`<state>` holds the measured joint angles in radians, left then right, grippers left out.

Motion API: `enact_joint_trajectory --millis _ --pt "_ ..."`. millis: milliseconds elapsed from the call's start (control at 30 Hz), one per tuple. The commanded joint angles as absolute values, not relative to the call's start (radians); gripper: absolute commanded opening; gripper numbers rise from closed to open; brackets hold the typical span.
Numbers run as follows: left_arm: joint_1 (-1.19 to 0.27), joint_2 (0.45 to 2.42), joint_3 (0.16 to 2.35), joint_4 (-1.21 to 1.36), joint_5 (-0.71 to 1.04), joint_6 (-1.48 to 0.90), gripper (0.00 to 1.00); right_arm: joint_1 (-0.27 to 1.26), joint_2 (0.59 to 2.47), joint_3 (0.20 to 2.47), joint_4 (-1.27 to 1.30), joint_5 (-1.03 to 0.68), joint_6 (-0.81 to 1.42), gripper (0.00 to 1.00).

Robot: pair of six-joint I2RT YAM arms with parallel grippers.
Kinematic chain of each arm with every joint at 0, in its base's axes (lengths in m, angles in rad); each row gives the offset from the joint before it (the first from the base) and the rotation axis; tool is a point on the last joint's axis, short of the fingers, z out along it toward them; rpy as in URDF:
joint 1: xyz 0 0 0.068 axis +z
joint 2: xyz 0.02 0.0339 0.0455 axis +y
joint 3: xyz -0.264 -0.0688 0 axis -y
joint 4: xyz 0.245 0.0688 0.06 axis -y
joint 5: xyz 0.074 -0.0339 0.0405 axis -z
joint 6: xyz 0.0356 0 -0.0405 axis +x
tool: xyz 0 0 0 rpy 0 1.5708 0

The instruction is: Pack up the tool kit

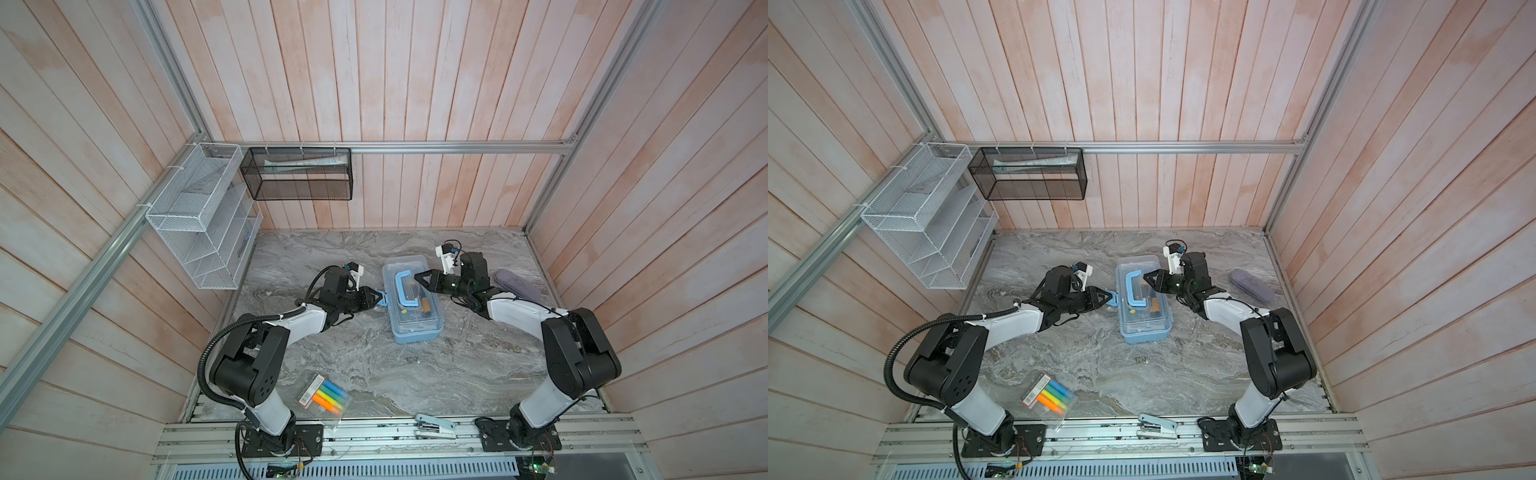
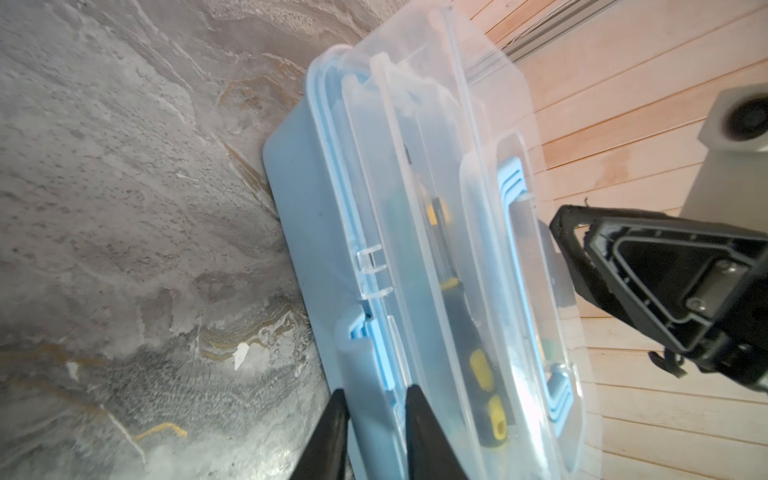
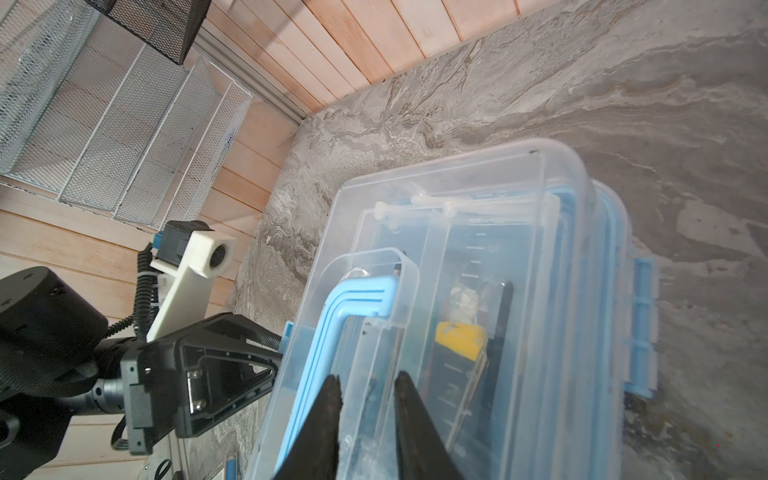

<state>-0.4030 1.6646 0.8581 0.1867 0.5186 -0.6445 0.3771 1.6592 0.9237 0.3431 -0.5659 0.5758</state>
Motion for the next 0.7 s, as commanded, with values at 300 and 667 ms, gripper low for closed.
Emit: enact_joint_trajectory --millis 300,667 --pt "-0.401 1.622 0.827 0.266 0.575 -0.679 0.31 0.373 1.679 0.885 0.282 -0.548 0.584 0.25" --pt "-0.402 1.656 0.809 0.337 0.611 -0.719 0.34 0.374 1.687 0.877 0.286 -0.549 0.583 0.25"
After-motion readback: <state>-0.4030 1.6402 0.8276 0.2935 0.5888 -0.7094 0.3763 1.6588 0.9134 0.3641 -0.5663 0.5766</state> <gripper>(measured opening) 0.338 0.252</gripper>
